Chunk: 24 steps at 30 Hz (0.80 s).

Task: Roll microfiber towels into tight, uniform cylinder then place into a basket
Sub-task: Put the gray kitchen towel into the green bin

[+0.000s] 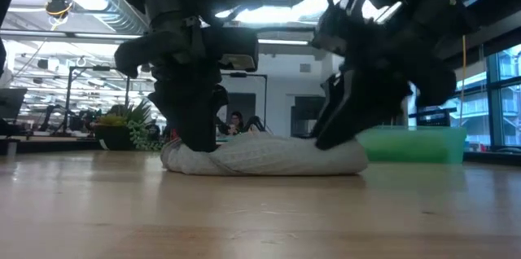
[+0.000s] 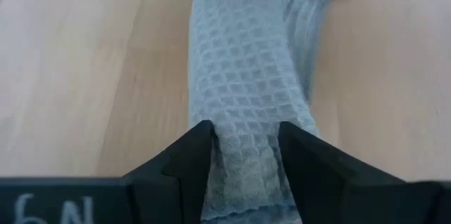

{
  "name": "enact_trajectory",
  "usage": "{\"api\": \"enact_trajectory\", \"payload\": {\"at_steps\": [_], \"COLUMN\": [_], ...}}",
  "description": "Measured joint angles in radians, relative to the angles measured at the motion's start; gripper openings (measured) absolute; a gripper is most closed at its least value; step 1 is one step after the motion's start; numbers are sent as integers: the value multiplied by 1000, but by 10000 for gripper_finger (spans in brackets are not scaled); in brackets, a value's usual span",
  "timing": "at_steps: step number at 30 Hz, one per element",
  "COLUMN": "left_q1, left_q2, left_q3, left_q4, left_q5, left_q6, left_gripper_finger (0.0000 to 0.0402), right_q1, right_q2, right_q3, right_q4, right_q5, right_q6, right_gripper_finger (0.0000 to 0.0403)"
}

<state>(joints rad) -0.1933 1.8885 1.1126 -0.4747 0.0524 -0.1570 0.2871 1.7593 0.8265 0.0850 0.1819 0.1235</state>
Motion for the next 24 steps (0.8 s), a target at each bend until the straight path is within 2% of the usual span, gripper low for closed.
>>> {"api": "enact_trajectory", "payload": {"at_steps": [15, 24], "left_q1": [-4, -3], "left_q2": [3, 6], "left_q3": [-3, -4], "left_q4": [43, 112], "left_q5": [-26, -34], "left_q6": [3, 3], "left_gripper_finger": [86, 86], "right_q1": [3, 4], "right_q2": [-13, -15], "right_q3": [1, 54], "right_q4": [-4, -22], "right_q5": [4, 2], "right_q6": [-1, -32], "right_gripper_finger": [170, 170]}}
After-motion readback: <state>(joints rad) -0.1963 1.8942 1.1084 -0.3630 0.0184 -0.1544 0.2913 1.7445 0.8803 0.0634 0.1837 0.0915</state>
